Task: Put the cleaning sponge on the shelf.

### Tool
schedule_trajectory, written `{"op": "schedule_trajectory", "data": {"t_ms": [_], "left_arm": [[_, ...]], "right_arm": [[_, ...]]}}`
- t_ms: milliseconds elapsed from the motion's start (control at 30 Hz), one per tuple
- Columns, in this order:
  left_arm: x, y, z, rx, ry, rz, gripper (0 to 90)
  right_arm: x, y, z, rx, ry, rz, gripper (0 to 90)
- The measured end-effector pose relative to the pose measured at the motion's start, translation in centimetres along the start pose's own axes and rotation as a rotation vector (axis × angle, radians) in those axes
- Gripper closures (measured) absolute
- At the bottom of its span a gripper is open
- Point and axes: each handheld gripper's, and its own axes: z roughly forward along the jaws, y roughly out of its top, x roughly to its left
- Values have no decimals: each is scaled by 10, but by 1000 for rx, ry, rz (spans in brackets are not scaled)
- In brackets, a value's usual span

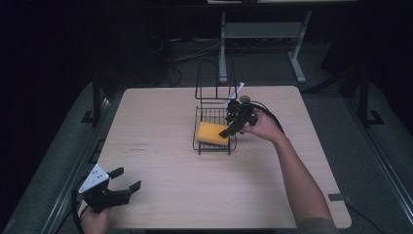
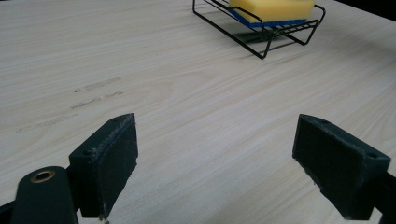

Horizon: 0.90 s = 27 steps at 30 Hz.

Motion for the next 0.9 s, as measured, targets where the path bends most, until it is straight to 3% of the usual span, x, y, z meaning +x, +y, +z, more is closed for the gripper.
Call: {"op": "schedule_trajectory", "data": {"t_ms": [367, 667, 900], "left_arm": [[0, -1, 2, 2, -1, -2, 134], [-1, -1, 2, 8, -4, 3, 134], [-1, -1, 2, 9, -3, 2, 134]], "right_arm": [[2, -16, -14, -29, -23, 26, 155], [8, -29, -30, -26, -50, 23, 156], [14, -47, -33, 1, -67, 34, 155]]}}
